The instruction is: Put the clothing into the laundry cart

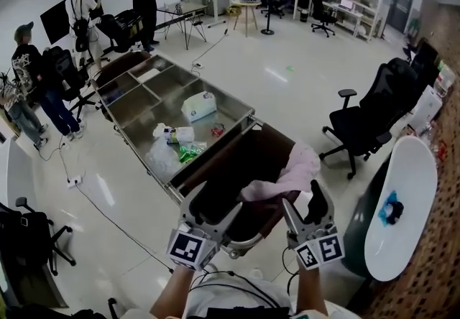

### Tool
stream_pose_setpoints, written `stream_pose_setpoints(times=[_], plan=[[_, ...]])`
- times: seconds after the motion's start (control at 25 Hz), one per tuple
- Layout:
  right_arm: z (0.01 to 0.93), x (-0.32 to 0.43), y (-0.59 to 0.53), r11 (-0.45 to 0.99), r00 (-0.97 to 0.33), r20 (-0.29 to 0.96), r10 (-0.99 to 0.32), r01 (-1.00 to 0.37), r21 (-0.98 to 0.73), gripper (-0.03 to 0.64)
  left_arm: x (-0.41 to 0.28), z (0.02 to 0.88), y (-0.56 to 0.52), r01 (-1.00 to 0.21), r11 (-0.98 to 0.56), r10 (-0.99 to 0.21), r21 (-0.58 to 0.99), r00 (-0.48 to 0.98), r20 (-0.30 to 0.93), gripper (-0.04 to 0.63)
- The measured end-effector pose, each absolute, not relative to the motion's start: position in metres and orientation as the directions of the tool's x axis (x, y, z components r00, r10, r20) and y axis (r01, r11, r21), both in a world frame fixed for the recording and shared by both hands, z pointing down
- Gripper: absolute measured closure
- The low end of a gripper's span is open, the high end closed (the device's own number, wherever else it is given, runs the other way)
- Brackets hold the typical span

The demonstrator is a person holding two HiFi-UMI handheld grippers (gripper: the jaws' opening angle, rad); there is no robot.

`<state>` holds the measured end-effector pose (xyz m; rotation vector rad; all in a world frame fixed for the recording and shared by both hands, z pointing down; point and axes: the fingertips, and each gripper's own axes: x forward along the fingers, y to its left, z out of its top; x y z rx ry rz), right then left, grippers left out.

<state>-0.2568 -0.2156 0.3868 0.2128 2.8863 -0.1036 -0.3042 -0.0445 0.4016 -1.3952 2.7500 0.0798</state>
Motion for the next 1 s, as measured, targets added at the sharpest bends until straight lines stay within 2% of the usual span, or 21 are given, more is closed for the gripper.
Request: stream_pose_setpoints(times=[0.24, 0.48, 1.0], plan=[[0.397, -0.283, -0.18, 0.974, -0.954, -0.208, 0.215, 0.224, -0.022, 0.213, -0.312, 0.402, -0.017, -0.744, 0.668, -0.741, 0.009, -0.667, -0.081, 0.239], [0.408, -0.302, -0.17, 0.975, -0.967, -0.126, 0.223, 0.218, 0.047, 0.216, -0.319, 0.403, 0.01, -0.666, 0.746, -0.664, -0.009, -0.742, -0.092, 0.238], [0.412, -0.311, -0.144, 0.958, -0.951, -0.111, 0.288, 0.286, 0.03, 0.216, -0.316, 0.405, 0.033, -0.623, 0.782, -0.621, -0.009, -0.779, -0.085, 0.238]])
